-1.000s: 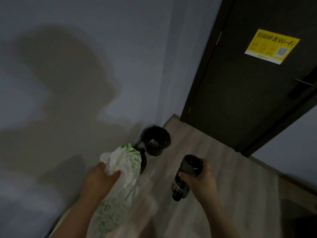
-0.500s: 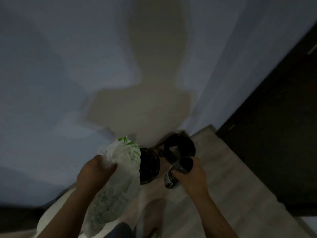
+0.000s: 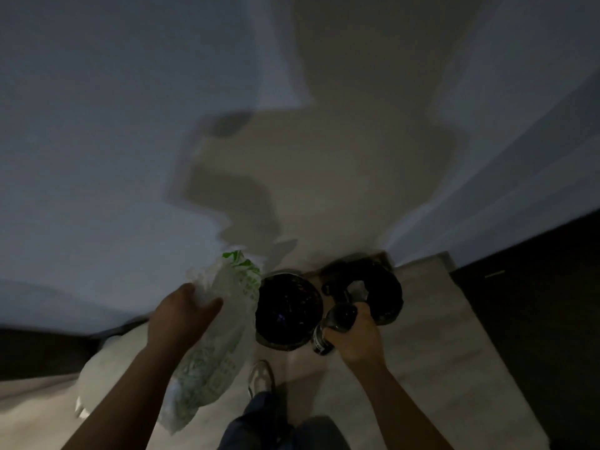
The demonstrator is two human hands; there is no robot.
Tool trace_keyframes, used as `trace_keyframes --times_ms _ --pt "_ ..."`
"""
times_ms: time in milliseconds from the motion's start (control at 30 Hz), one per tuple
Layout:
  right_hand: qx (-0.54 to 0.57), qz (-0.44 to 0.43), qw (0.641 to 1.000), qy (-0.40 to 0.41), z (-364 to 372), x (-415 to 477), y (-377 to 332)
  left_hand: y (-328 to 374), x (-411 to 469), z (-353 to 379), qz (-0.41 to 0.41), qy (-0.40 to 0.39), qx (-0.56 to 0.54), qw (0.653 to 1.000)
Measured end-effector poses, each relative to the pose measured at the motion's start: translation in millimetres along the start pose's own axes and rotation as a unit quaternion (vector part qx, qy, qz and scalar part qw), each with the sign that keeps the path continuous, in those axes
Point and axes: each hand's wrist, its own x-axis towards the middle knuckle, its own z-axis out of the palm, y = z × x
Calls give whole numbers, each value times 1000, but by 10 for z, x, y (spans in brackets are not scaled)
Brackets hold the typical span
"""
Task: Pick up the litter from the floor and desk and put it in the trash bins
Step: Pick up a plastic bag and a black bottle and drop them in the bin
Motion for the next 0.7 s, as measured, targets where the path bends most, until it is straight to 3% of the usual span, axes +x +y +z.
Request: trace_keyframes --times_ms 333,700 --pt "-27 -1 999 -43 289 681 -144 9 201 73 -48 32 28 998" --pt "-185 -30 970 -157 347 1204 -169 134 272 320 -77 56 15 995"
